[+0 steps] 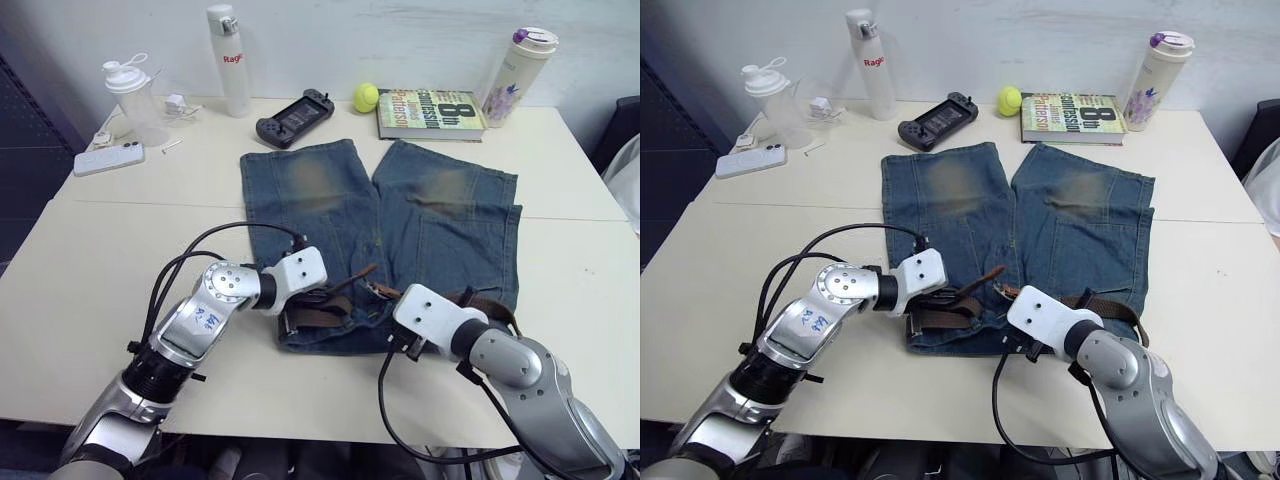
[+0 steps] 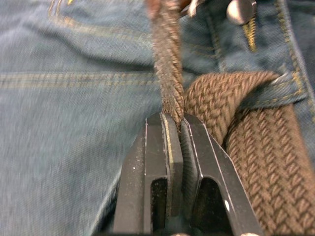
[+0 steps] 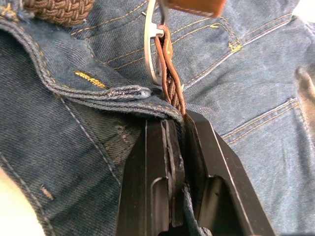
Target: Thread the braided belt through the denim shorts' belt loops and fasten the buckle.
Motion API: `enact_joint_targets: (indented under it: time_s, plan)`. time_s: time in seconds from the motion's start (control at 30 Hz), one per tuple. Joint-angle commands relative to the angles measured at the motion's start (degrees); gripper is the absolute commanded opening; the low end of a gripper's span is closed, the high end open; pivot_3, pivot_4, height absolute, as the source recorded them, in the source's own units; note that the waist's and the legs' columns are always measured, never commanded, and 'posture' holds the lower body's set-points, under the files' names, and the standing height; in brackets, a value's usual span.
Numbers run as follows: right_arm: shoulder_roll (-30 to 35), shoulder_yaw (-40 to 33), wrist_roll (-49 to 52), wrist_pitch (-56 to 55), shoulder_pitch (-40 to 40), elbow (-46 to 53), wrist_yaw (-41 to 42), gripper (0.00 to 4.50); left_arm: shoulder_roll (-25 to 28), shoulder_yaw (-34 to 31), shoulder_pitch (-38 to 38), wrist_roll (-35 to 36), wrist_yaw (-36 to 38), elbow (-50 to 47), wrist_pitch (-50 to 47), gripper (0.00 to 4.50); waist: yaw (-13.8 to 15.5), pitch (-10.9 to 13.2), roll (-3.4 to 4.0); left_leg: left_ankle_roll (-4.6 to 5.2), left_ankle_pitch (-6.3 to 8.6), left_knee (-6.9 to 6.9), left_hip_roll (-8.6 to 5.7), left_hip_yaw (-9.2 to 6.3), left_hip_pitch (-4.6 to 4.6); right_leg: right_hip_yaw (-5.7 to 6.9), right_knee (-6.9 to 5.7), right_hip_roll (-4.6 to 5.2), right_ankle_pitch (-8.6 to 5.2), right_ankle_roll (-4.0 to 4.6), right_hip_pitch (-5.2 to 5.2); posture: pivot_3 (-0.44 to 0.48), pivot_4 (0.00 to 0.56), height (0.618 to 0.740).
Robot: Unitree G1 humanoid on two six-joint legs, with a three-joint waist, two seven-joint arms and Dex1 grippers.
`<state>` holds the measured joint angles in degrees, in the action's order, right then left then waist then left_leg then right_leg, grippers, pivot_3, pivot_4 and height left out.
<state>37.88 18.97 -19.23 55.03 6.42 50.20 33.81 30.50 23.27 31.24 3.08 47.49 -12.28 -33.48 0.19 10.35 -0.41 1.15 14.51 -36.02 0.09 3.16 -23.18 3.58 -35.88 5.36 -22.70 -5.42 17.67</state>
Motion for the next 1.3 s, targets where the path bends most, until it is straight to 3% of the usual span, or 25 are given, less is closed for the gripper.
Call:
enact_joint_targets:
  time_s: [0.03, 0.17, 0.37, 0.5, 0.7, 1.13, 1.3]
  plan:
    - [-0.7, 0.7, -0.2, -1.6, 1.8, 4.9, -0.8, 0.08, -0.1, 2.5, 0.7, -0.4, 3.2, 0.5, 2.9, 0.00, -0.1, 0.0, 0.00, 0.00, 0.00, 0.01, 0.00, 0.00, 0.00, 0.00, 0.00, 0.00, 0.00, 0.00, 0.00, 0.000, 0.150, 0.740]
    - [-0.3, 2.5, -0.2, -2.4, 2.5, 4.9, -0.4, 0.08, -0.5, 2.9, 1.3, -0.7, 5.2, 2.2, 4.8, 0.00, -0.1, 0.0, 0.00, 0.00, 0.00, 0.00, 0.00, 0.00, 0.00, 0.02, 0.00, 0.00, 0.00, 0.00, 0.00, 0.000, 0.150, 0.740]
    - [7.1, 8.2, -4.7, -7.9, 3.0, 1.3, 2.7, 0.08, -2.1, 3.3, 3.8, -1.9, 7.4, 7.3, 9.4, 0.00, 0.0, 0.0, 0.00, 0.01, 0.00, 0.00, -0.02, 0.00, -0.01, 0.02, 0.01, 0.01, -0.01, -0.01, 0.00, 0.000, 0.150, 0.740]
    - [10.1, 6.9, -5.8, -7.6, 1.6, -0.8, 4.1, 0.08, -2.4, 2.8, 5.0, -2.8, 8.0, 9.5, 11.6, 0.00, 0.4, 0.0, 0.00, 0.03, -0.01, -0.04, -0.05, -0.01, -0.01, 0.04, 0.02, 0.04, -0.01, -0.02, -0.02, 0.000, 0.150, 0.740]
    - [7.0, 7.4, -5.7, -6.7, 3.1, -0.8, 4.4, 0.08, -3.4, 2.3, 4.4, -2.9, 8.4, 9.0, 11.2, 0.00, 0.6, 0.0, 0.00, 0.05, -0.02, -0.08, -0.04, -0.02, -0.01, 0.04, 0.01, 0.04, -0.01, -0.02, -0.02, 0.000, 0.150, 0.740]
    - [7.5, 4.7, -6.2, -8.5, -1.9, -0.9, 5.7, 0.08, -2.8, -3.1, 2.7, -3.0, 3.4, 6.0, 5.8, 0.00, 0.8, 0.0, 0.00, 0.05, -0.02, -0.07, -0.03, -0.03, 0.00, 0.04, -0.01, 0.03, -0.01, -0.02, -0.04, 0.000, 0.150, 0.740]
    - [1.8, 2.0, -2.9, -2.6, -2.3, -0.1, 5.5, 0.08, -0.4, -5.2, 1.7, -2.1, 3.6, 4.1, 3.3, 0.00, 0.6, 0.0, -0.01, 0.05, -0.02, -0.06, -0.02, -0.03, 0.00, 0.04, -0.05, 0.02, -0.01, -0.02, -0.03, 0.000, 0.150, 0.740]
